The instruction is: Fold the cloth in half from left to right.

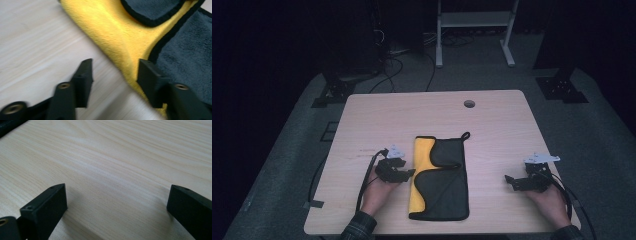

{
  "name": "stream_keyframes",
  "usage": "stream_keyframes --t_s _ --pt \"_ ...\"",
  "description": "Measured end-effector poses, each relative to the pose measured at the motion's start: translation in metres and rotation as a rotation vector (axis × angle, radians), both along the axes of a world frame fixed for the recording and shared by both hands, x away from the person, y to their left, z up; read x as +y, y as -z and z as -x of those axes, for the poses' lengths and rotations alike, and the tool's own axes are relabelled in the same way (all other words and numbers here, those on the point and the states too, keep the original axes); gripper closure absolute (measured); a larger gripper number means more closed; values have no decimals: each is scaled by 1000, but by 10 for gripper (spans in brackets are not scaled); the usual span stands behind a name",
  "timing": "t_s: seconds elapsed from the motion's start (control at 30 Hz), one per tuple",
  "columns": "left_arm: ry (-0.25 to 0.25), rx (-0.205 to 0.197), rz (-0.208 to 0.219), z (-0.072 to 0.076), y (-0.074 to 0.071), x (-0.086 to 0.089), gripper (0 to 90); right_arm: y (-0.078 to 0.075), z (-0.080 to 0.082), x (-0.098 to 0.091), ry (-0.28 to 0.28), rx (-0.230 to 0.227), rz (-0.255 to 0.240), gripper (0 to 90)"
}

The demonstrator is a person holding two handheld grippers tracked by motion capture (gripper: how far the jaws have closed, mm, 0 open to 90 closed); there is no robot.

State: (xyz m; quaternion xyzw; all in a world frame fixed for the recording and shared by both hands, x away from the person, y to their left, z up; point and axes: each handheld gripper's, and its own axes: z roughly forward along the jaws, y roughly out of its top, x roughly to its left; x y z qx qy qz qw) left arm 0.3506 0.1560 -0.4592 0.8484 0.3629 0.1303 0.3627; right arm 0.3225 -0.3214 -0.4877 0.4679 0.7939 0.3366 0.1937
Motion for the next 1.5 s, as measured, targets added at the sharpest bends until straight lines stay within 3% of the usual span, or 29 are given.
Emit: stream_keyframes --t_s 0.17,0.27,0.33,0.47,0.63,0.87,1.03,1.5 --pt "-15 -17 -46 8 2 13 211 0 1 -1 1 5 0 20" --pt "-22 -28 -73 15 3 22 179 -1 1 -2 16 16 5 27" --pt "-21 -34 -74 18 3 28 130 -4 1 -3 20 31 17 83" --pt "-8 -1 -69 21 7 42 20 -9 2 -3 15 34 -5 161" --pt "5 -16 -78 29 12 55 0 -14 4 -4 -1 4 -31 217" --pt "15 -16 -66 36 21 68 0 -20 0 2 -31 21 -50 255" --pt "32 -44 -38 37 24 72 0 -25 -4 8 -70 12 -70 284" --pt "39 -43 -43 36 24 73 0 -40 -17 31 -151 19 -110 359"
